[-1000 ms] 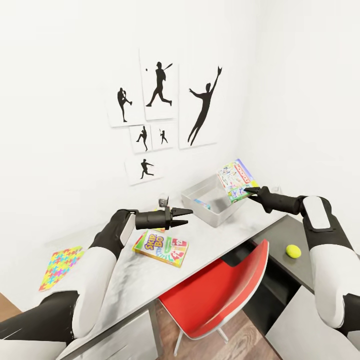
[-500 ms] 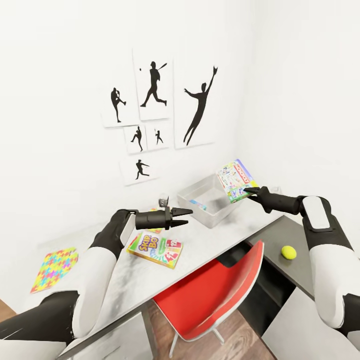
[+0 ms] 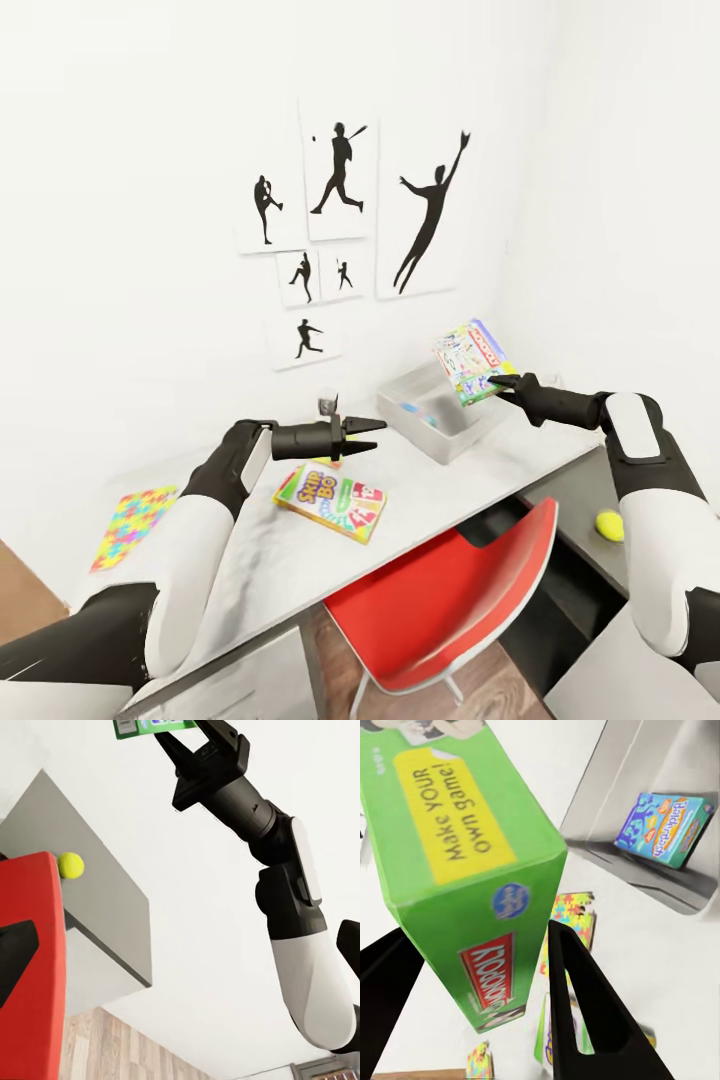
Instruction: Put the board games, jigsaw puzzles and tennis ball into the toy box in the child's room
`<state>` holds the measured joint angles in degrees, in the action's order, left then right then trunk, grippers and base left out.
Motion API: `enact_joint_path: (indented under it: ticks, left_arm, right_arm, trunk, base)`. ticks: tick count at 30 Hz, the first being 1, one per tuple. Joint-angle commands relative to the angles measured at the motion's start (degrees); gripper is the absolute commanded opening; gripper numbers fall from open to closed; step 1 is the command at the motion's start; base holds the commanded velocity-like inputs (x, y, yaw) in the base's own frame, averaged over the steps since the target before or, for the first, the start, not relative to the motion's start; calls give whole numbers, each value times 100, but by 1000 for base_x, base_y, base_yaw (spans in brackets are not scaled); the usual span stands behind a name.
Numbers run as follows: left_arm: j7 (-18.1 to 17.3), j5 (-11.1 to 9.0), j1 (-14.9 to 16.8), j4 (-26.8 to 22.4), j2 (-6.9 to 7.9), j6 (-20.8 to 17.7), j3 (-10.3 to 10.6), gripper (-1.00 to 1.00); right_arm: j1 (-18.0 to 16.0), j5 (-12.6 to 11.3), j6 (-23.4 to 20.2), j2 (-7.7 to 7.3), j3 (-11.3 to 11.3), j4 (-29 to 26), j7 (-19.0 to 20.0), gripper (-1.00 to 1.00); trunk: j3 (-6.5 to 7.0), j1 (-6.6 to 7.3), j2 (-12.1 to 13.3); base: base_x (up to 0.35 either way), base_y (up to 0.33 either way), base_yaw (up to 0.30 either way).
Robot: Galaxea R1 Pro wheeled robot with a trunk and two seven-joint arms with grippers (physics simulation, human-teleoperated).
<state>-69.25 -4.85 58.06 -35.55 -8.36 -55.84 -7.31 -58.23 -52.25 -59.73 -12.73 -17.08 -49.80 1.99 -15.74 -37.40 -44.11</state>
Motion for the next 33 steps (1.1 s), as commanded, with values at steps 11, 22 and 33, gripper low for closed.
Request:
enact_joint_path:
  ticks: [11,22,33]
  left_arm:
    - [-19,19,2,4,-8,-35,-25,100]
    - [-19,19,-5,4,-13,-32,-25,100]
    - [-24,-2,-14,4,-10,-28,-25,100]
  right_arm:
    - [-4,1,-27,-2,-14,0,29,-100]
    - [-4,-5,-27,-2,-15,-1,33,-100]
    - [13,-5,-27,-9,-15,-1,46,-100]
  trunk:
    - [-8,-2,-7]
    - [-8,-2,-7]
    - [-8,-2,-7]
  base:
    - [56,-239,292]
    - [1,-173,94]
    - [0,-95,1]
